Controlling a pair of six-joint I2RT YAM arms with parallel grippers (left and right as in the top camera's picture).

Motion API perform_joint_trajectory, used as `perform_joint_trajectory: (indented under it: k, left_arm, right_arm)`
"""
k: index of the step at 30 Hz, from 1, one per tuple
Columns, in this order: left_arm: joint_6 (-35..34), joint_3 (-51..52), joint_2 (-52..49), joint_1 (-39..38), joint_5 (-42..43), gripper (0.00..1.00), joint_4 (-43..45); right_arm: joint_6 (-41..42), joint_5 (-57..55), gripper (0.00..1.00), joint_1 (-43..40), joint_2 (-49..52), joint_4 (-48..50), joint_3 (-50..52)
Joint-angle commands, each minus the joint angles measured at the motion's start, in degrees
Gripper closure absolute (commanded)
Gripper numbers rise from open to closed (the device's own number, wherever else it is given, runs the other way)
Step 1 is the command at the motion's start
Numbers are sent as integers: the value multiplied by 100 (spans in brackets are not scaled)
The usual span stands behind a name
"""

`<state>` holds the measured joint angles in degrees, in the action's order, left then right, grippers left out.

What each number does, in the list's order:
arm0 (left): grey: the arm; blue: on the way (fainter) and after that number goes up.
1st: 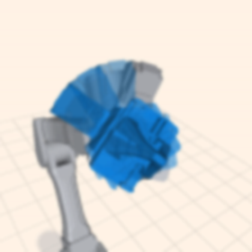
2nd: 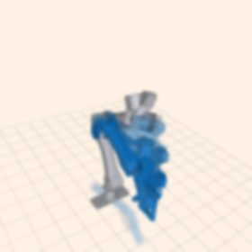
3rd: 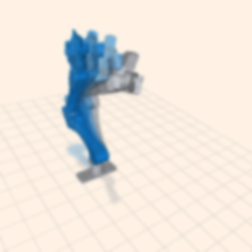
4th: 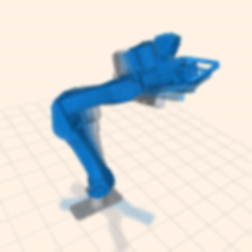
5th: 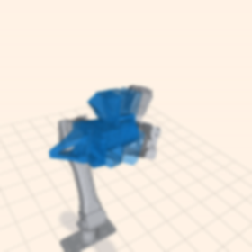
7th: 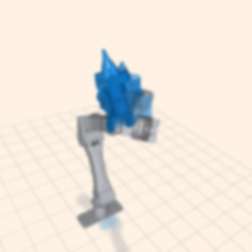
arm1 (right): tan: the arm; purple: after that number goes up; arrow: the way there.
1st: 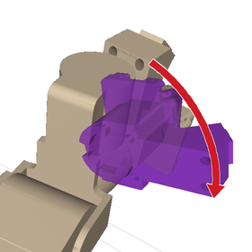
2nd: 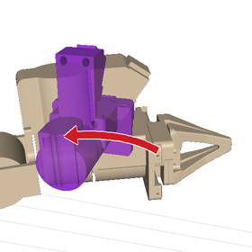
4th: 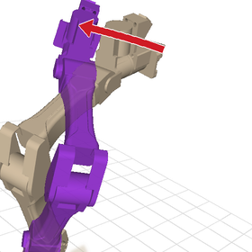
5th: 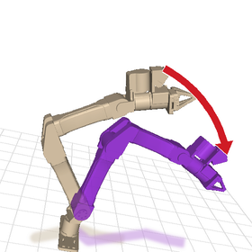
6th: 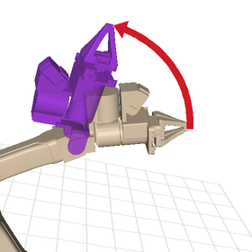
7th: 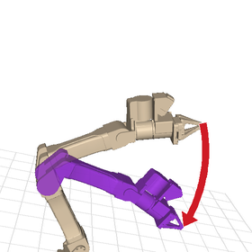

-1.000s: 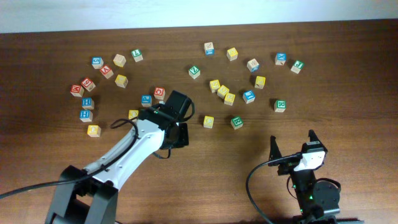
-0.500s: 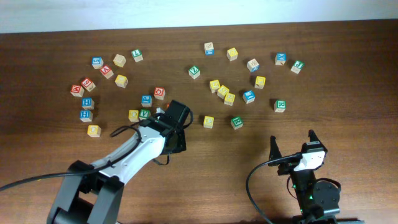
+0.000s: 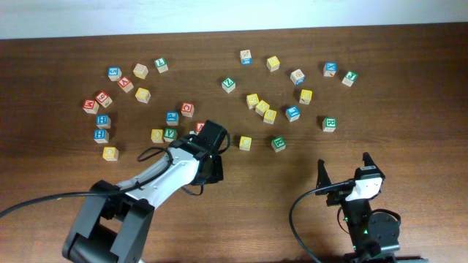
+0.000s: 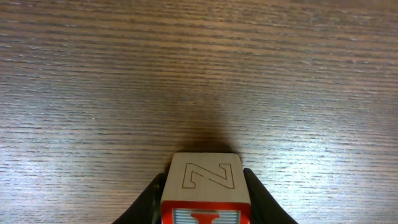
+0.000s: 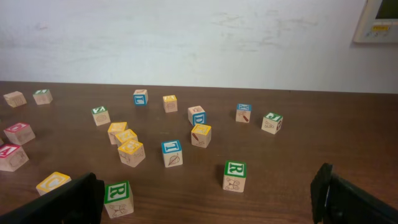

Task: Spell out ICRA
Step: 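Carry the red I block forward and set it on the open table, then move the left gripper back toward the yellow C block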

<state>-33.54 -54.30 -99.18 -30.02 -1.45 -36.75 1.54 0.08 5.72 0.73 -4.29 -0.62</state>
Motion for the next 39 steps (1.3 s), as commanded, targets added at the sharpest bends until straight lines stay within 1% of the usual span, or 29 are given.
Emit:
perform_joint_trajectory:
  k: [1,4,6,7,8,12,13,18,20,23,25,27,29,30,32,33,36,39]
  left_arm:
    - [-50,39,-90,-42,42,72,11]
    - [-9,39,-90,-42,15,70,13]
    - [-7,37,-90,-42,20,65,13]
    - [-7,37,-90,-42,17,62,13]
    - [-7,33,-87,-42,20,57,11]
    - [83,-85,-87,-39,22,47,-42]
    - [83,-173,-87,-42,24,41,-116]
    - [109,-743,-87,-42,24,42,-649]
    - [299,-1062,-76,-39,22,41,-879]
    - [605,-1961,4,52,17,38,-1556]
    - [603,-2723,76,212,20,38,-2140]
    - [603,-3274,173,396,15,38,-2520]
    - [693,-3635,313,656,-107,37,-2684]
    - [691,-3663,354,743,-271,35,-2684]
    - [688,-3661,385,960,-702,11,-2743]
    - [688,-3659,369,1078,-787,2,-2835]
    - [688,-3615,352,1379,-811,0,-3012]
    - [686,-3482,345,1685,-898,1,-2964]
  right_arm:
    - [44,-31,2,31,-37,-35,31]
    - [44,-31,2,31,-37,-37,31]
    - [44,-28,2,31,-37,-37,31]
    - [44,-28,2,31,-37,-37,31]
    - [44,-31,2,31,-37,-35,31]
    - [44,-31,2,31,-37,-37,31]
    - [44,-31,2,31,-37,-35,31]
    - [44,-31,2,31,-37,-37,31]
    - [44,-28,2,31,-37,-37,31]
    - [44,-31,2,31,-37,-35,31]
    - [44,-31,2,31,-37,-37,31]
    - [42,-31,2,31,-37,-37,31]
    - [44,-31,2,31,-37,-37,31]
    - [44,-31,2,31,-37,-37,31]
    - [44,-31,2,31,-37,-37,31]
    - [44,-31,2,31,-37,-35,31]
    - [44,-31,2,31,-37,-37,31]
    - [44,-31,2,31,-37,-35,31]
